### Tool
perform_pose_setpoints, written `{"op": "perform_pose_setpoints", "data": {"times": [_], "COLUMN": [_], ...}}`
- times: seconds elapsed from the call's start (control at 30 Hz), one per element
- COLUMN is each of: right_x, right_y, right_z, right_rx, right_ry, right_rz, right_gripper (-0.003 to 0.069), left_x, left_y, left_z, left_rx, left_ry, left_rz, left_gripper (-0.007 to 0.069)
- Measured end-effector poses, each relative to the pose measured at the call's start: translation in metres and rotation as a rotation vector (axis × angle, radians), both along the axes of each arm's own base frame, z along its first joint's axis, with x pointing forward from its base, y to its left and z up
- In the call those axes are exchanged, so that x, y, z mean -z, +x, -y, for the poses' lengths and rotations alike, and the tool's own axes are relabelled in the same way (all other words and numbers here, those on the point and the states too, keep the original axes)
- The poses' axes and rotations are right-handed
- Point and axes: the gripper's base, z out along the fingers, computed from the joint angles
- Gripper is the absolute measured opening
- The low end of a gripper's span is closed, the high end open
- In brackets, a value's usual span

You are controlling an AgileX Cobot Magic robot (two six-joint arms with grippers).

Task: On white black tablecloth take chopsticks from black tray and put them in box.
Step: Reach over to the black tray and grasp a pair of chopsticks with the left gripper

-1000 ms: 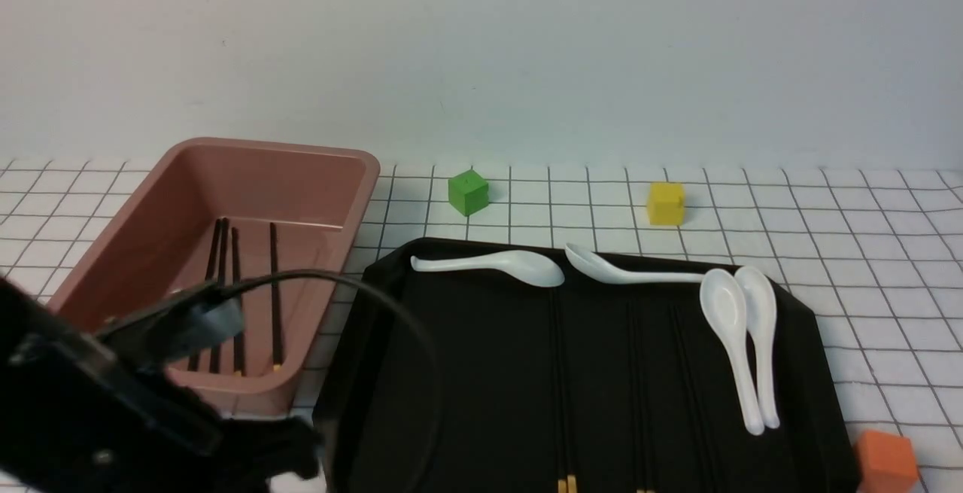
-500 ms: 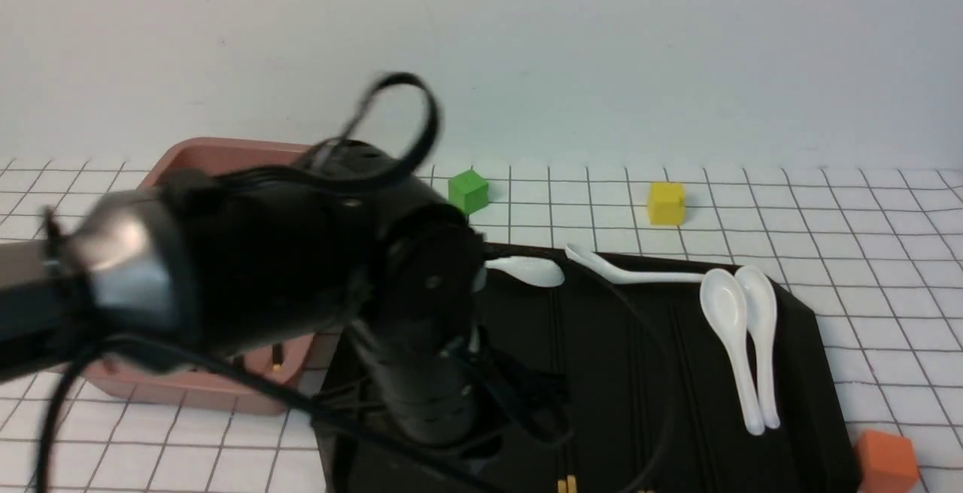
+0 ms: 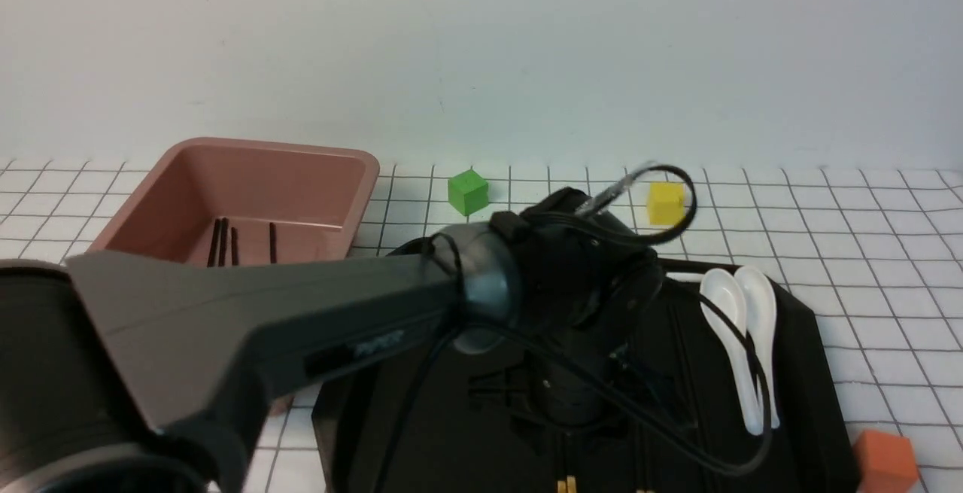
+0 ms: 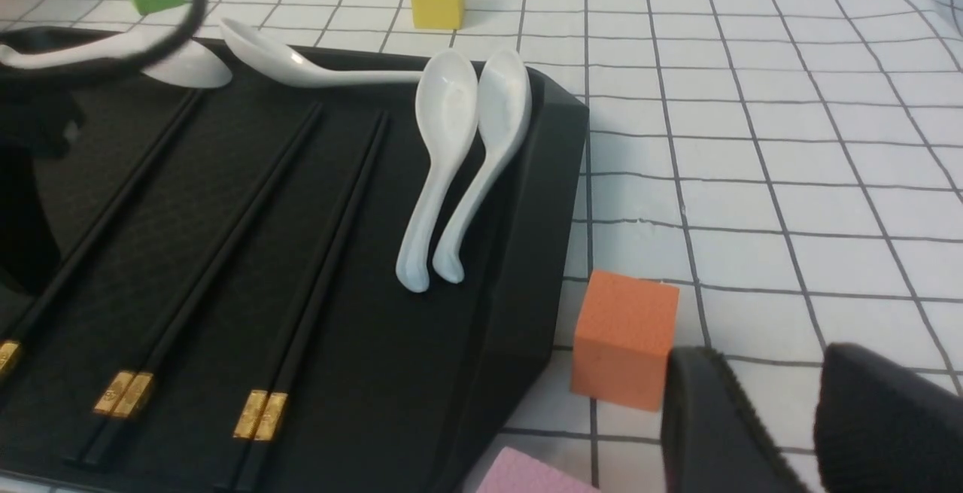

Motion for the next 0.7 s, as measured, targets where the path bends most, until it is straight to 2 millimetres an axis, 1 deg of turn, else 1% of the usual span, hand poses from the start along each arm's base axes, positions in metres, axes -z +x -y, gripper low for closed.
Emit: {"op": "perform_pose_setpoints", "data": {"times": [0.07,0.1,0.17,0.27,0.33,0.47,0.57,0.6,0.67,0.7], "right_x": [0.000,0.000,0.000,0.000,0.000,0.000,0.000,0.000,0.000,0.000], "right_y": [0.000,0.000,0.000,0.000,0.000,0.000,0.000,0.000,0.000,0.000], "right_z": [0.000,0.000,0.000,0.000,0.000,0.000,0.000,0.000,0.000,0.000], "right_rx": [0.000,0.000,0.000,0.000,0.000,0.000,0.000,0.000,0.000,0.000], "right_ry": [-0.001,-0.001,0.000,0.000,0.000,0.000,0.000,0.000,0.000,0.000], "right_rz": [0.000,0.000,0.000,0.000,0.000,0.000,0.000,0.000,0.000,0.000], "right_gripper": [0.0240,0.0240,0.0240,0.0240,0.0240,0.0240,0.0240,0.0240,0.0240,0.0240], "left_x": [0.009,0.010,0.022,0.023,0.023,0.022,0.017,0.011,-0.006,-0.020], "left_y": [0.003,0.003,0.005,0.006,0.006,0.006,0.005,0.004,-0.001,-0.003], "left_z": [0.002,0.002,0.004,0.005,0.006,0.007,0.004,0.002,-0.003,-0.007], "left_rx": [0.004,0.005,0.006,0.006,0.019,0.035,0.036,0.036,0.037,0.039], "left_ry": [0.013,0.016,0.033,0.031,0.031,0.031,0.043,0.046,0.051,0.046], "left_rz": [0.000,0.000,-0.010,-0.010,-0.013,-0.013,-0.016,-0.018,-0.018,-0.009], "left_gripper": [0.0325,0.0325,0.0325,0.0314,0.0255,0.0106,0.0113,0.0115,0.0115,0.0115]}}
